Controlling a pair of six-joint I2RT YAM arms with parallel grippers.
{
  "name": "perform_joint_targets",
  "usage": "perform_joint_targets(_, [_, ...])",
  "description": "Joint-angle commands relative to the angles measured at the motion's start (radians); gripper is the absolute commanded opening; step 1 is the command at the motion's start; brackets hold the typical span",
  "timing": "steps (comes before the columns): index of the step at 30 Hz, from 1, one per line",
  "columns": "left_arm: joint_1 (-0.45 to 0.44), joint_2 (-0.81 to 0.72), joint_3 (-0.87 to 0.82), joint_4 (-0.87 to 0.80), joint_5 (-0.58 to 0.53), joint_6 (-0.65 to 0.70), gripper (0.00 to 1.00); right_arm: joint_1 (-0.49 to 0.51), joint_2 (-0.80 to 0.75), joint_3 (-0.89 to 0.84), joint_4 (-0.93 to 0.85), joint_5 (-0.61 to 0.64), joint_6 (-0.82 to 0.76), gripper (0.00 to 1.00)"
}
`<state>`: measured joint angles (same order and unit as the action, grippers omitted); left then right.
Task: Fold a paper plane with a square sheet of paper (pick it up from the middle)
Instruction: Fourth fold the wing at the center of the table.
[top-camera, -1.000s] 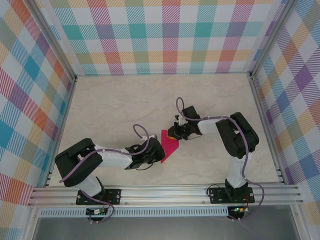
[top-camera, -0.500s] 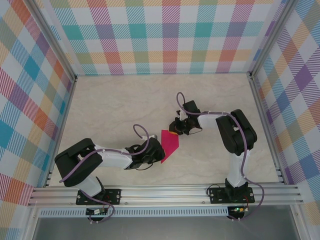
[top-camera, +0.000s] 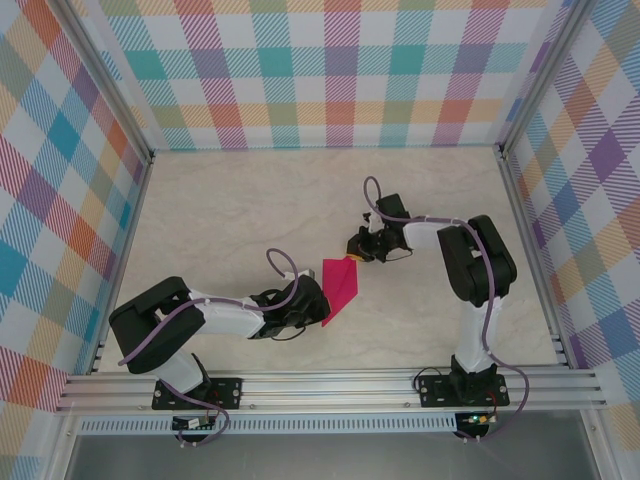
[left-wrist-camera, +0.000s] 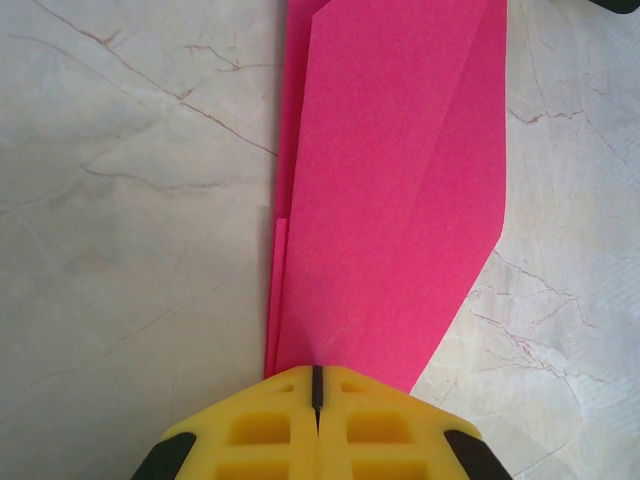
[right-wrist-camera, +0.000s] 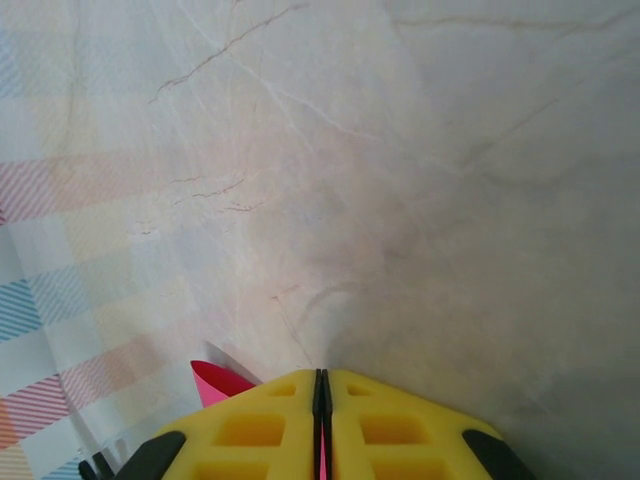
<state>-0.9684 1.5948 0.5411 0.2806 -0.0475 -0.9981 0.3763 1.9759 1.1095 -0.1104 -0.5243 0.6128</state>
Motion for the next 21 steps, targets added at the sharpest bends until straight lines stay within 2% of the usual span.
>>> perform_joint_targets(1, [-0.007,0.072,-0.058,-0.336,-0.019,0.035,0.00,-0.019,-0.130,0.013,-0.063,0.023,-0.054,0.13])
perform_joint_targets(4, [-0.007,0.073,-0.038,-0.353,-0.020,0.047,0.00,0.001,-0.194,-0.032,-0.052,-0.029,-0.048,0.14])
perform_joint_targets(8, [-0.007,0.066,-0.031,-0.341,-0.007,0.050,0.00,0.063,-0.197,-0.106,-0.001,-0.084,-0.001,0.12])
perform_joint_targets(14, [-0.007,0.031,-0.004,-0.357,-0.001,0.081,0.00,0.156,-0.158,-0.139,0.006,-0.042,0.035,0.10])
perform_joint_targets(21, [-0.008,0.035,0.010,-0.378,-0.002,0.088,0.00,0.171,-0.054,-0.171,0.038,-0.025,0.074,0.09])
